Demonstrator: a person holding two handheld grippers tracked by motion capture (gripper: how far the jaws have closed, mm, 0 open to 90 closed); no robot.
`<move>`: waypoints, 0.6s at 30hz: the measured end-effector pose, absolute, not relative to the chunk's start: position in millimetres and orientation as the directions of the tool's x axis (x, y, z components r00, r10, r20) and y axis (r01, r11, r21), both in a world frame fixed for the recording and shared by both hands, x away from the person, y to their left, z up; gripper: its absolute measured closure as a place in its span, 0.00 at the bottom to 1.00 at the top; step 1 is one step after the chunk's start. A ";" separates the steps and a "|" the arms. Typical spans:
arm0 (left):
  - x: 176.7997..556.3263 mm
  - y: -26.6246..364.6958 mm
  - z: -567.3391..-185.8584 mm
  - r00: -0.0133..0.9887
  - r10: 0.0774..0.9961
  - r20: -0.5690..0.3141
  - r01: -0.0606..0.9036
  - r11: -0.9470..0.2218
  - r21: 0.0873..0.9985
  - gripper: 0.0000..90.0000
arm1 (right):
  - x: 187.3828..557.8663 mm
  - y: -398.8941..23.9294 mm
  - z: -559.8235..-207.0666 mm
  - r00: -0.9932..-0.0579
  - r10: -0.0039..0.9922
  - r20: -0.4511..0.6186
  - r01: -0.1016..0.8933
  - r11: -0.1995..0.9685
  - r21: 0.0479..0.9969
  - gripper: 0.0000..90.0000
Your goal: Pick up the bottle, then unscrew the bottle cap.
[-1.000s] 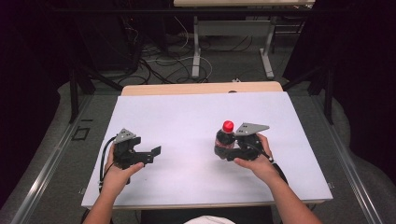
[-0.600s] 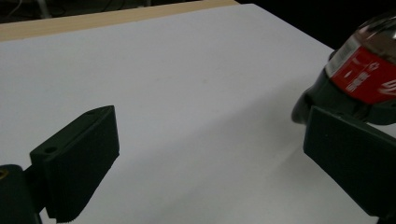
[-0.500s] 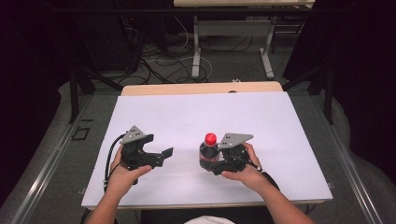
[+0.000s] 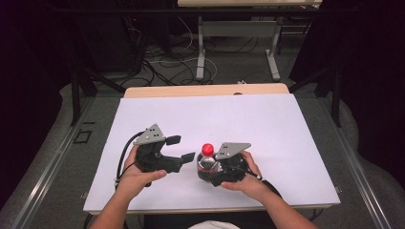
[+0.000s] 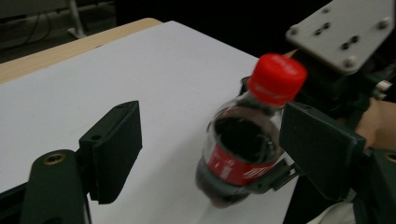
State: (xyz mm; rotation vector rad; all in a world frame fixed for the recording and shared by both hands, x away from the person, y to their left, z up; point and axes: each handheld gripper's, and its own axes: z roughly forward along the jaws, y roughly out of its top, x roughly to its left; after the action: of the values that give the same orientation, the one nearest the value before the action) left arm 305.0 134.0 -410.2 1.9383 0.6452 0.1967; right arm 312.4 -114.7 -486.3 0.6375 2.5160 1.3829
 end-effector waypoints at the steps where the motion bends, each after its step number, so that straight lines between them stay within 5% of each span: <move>1: 304.1 130.0 -408.3 0.846 0.511 -0.148 0.347 -0.318 0.882 0.25 | 312.4 -114.1 -487.3 -0.887 0.460 0.030 0.272 0.468 0.841 0.32; 18: 313.0 99.7 -400.1 0.906 0.369 -0.208 0.353 -0.388 0.852 0.45 | 308.7 -108.6 -492.5 -0.909 0.413 0.057 0.272 0.483 0.832 0.32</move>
State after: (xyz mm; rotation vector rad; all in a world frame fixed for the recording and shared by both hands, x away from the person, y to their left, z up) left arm 313.0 99.7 -400.1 2.0063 0.5217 0.0189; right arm 308.7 -108.6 -492.5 0.5988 2.5731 1.4021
